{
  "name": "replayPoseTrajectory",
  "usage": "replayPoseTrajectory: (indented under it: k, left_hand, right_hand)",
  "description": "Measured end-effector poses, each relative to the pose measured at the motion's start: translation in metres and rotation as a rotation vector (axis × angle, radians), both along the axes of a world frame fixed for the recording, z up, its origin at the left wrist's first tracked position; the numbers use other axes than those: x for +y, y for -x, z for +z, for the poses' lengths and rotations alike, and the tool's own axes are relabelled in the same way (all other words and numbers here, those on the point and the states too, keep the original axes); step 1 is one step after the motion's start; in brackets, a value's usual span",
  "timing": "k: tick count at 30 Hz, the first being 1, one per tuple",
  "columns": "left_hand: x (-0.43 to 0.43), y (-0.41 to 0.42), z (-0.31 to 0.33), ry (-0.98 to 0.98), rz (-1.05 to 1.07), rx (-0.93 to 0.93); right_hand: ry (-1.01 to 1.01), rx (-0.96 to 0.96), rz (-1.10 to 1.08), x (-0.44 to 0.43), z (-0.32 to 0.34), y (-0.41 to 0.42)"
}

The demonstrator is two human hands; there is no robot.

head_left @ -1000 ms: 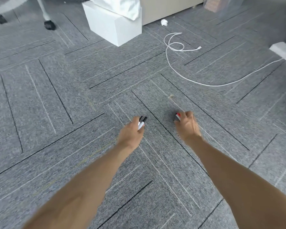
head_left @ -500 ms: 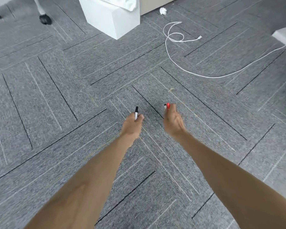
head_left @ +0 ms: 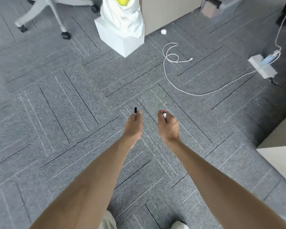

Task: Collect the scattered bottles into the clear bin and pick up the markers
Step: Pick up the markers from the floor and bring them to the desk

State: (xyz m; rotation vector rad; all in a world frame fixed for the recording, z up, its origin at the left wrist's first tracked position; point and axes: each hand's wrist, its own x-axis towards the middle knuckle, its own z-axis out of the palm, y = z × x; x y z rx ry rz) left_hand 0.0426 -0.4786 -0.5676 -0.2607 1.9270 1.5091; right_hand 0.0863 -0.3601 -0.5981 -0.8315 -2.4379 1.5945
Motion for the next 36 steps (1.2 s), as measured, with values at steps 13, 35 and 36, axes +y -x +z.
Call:
replayPoseTrajectory:
  k: [13, 35, 36]
  left_hand:
    - [-0.023, -0.011, 0.298, 0.000, -0.116, -0.111]
    - [0.181, 0.125, 0.556, -0.016, -0.451, 0.206]
    - [0.197, 0.134, 0.561, -0.009, -0.458, 0.217]
  right_hand:
    - [0.355, -0.179, -0.105, -0.018, 0.313, -0.021]
    - [0.015, 0.007, -0.384, 0.181, 0.601, 0.070]
    - [0.015, 0.014, -0.393, 0.196, 0.604, 0.078]
